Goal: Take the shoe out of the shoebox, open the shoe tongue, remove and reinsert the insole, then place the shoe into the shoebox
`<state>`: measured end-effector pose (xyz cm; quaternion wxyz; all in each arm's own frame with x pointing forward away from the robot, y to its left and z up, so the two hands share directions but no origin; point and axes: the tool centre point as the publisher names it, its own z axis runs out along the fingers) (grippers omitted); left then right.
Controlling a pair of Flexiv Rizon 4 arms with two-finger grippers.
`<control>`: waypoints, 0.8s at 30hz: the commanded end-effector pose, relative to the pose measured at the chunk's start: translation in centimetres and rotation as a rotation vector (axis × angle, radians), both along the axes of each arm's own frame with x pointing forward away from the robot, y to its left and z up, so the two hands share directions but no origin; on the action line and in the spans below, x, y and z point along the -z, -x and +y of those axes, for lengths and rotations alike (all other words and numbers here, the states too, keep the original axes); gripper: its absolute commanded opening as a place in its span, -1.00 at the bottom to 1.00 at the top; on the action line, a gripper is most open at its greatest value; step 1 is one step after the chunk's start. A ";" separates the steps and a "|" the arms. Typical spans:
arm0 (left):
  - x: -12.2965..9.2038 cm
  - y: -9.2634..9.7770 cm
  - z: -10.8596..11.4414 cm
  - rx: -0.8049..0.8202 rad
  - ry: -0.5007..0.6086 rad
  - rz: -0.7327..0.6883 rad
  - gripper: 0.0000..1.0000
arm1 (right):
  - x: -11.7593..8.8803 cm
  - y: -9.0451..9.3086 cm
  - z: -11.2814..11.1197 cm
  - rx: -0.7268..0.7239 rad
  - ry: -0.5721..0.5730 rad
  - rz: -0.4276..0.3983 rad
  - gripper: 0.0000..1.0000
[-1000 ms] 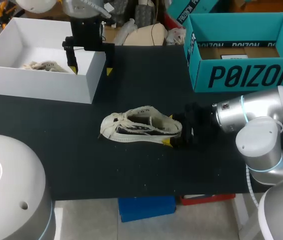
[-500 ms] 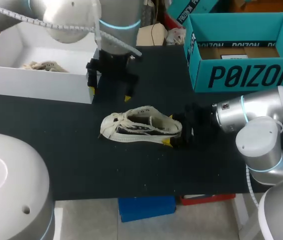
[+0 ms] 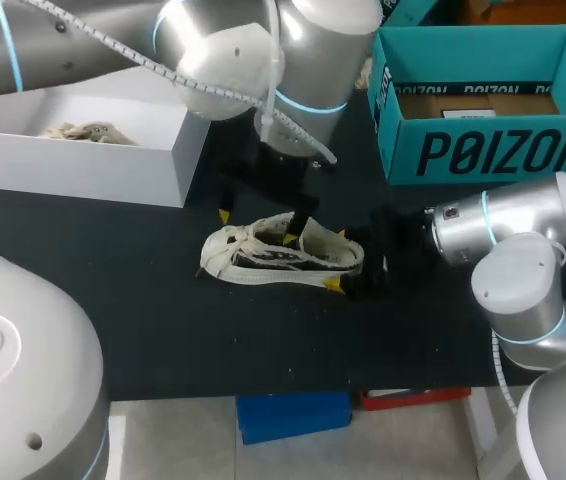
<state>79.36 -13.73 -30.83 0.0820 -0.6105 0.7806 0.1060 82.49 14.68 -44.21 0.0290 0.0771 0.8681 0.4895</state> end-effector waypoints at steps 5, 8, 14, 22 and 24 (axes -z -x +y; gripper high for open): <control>2.4 -0.8 -3.5 -0.033 -0.095 0.037 1.00 | 0.6 0.0 0.3 0.002 0.001 0.001 -1.00; 3.1 -0.8 -4.0 -0.048 -0.108 0.036 1.00 | 0.6 0.0 0.3 0.002 0.001 0.001 -1.00; 4.1 -0.7 -4.6 -0.045 -0.138 -0.005 1.00 | 0.6 0.0 0.3 0.002 0.001 0.001 -1.00; 5.5 -0.9 -4.1 -0.016 -0.194 -0.084 1.00 | 0.6 0.0 0.3 0.002 0.001 0.001 -1.00; 6.0 -1.2 -3.7 -0.021 -0.205 -0.088 1.00 | 0.6 0.0 0.3 0.002 0.001 0.001 -1.00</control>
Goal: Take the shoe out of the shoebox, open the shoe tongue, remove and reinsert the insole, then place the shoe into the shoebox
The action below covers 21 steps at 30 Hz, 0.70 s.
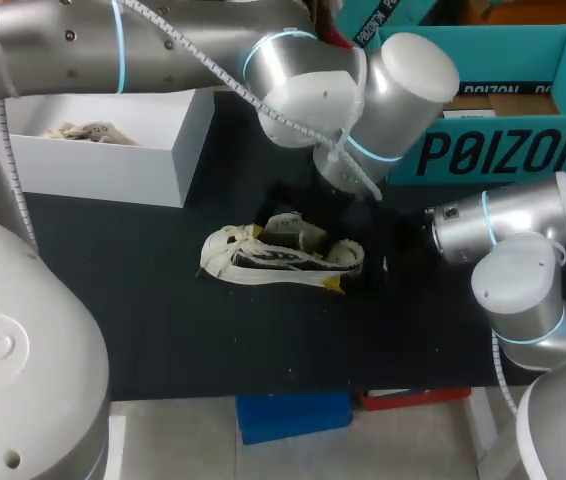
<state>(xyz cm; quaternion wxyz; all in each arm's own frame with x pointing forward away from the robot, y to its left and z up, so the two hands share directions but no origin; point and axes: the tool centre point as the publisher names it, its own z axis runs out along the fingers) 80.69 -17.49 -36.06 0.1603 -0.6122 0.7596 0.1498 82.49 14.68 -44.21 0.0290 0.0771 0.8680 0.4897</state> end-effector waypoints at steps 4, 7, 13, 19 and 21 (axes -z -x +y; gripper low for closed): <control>1.5 -0.7 0.8 -0.015 -0.061 -0.027 1.00 | 0.6 0.0 0.3 0.002 0.001 0.001 -1.00; 1.5 -1.1 1.0 -0.019 -0.066 -0.033 0.84 | 0.6 0.0 0.3 0.002 0.001 0.001 -1.00; 1.6 -1.9 1.0 -0.001 -0.067 -0.045 0.13 | 0.6 0.0 0.3 0.002 0.001 0.001 -1.00; 1.2 -2.3 0.7 0.038 -0.064 -0.044 0.19 | 0.6 0.0 0.3 0.002 0.001 0.001 -1.00; 1.0 -2.1 0.6 0.052 -0.060 -0.045 0.07 | 0.6 0.0 0.3 0.002 0.001 0.001 -1.00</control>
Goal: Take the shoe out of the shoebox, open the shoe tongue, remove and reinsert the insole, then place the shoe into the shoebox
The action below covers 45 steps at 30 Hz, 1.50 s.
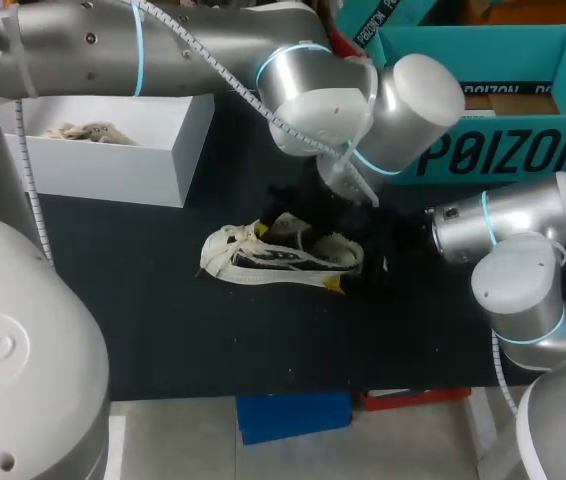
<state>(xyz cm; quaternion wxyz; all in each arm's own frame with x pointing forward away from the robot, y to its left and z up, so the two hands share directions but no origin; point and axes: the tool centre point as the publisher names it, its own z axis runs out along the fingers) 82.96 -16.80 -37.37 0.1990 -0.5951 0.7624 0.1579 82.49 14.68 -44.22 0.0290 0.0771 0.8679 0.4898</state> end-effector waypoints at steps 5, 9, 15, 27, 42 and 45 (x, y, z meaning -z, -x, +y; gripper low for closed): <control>-0.1 0.9 -0.4 0.048 0.000 0.014 -0.11 | 0.6 0.0 0.3 0.001 0.002 0.001 -1.00; 0.1 1.3 -0.6 0.057 -0.002 0.021 -0.18 | 0.6 0.0 0.3 0.001 0.002 0.001 -1.00; 0.2 1.3 -0.5 0.068 -0.014 0.028 -0.99 | 0.6 0.0 0.3 0.001 0.002 0.001 -1.00; -1.8 1.1 -0.5 0.062 0.056 0.011 -1.00 | 0.6 0.0 0.3 0.001 0.002 0.001 -1.00; -5.4 -0.8 3.3 -0.048 0.136 -0.056 -1.00 | 0.6 0.0 0.3 0.001 0.002 0.001 -1.00; -5.9 -1.3 4.5 -0.079 0.143 -0.068 -1.00 | 0.6 0.0 0.3 0.001 0.002 0.001 -1.00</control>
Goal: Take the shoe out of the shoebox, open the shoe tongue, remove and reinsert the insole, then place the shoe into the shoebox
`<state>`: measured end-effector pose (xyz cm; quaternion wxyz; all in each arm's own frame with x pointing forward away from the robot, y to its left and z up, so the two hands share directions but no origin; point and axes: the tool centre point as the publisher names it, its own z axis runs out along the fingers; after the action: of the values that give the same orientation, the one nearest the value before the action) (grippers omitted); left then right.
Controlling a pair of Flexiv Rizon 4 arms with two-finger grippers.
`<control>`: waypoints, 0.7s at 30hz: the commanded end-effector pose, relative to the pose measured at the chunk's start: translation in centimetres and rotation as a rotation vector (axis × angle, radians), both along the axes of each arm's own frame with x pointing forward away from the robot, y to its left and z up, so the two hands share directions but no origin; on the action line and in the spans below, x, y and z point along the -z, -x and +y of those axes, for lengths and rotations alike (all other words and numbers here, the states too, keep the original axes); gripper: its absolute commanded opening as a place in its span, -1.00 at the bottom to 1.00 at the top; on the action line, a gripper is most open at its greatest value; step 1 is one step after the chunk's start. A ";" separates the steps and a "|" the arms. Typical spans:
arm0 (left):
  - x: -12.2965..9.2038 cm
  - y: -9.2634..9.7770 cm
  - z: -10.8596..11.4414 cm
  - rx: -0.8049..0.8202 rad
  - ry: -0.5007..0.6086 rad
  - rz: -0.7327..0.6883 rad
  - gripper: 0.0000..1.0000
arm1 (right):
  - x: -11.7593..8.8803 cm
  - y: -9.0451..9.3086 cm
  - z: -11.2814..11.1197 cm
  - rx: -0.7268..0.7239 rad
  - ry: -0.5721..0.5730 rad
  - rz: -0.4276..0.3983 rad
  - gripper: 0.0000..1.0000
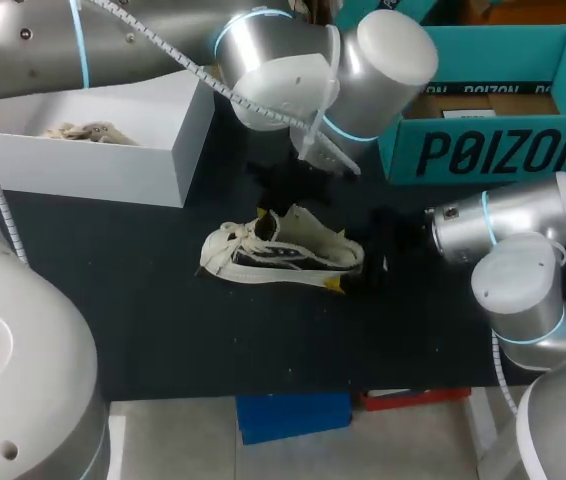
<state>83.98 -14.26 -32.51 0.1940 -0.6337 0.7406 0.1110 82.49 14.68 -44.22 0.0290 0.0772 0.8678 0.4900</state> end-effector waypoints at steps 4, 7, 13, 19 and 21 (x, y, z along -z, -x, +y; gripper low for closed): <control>-0.9 -0.6 3.3 -0.032 0.061 -0.001 -1.00 | 0.6 0.0 0.3 0.001 0.002 0.001 -1.00; -0.5 -0.6 4.2 -0.045 0.062 0.024 1.00 | 0.6 0.0 0.3 0.001 0.002 0.001 -1.00; -0.1 -0.9 6.1 -0.094 0.076 0.055 1.00 | 0.6 0.0 0.3 0.001 0.002 0.001 -1.00; 0.3 -0.9 8.1 -0.140 0.095 0.094 1.00 | 0.6 0.0 0.3 0.001 0.002 0.001 -1.00; 0.6 -0.8 8.7 -0.153 0.103 0.108 1.00 | 0.6 0.0 0.3 0.001 0.002 0.001 -1.00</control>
<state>84.57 -6.54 -32.62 0.1399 -0.6859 0.6999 0.1417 82.52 14.84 -44.25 0.0291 0.0772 0.8679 0.4899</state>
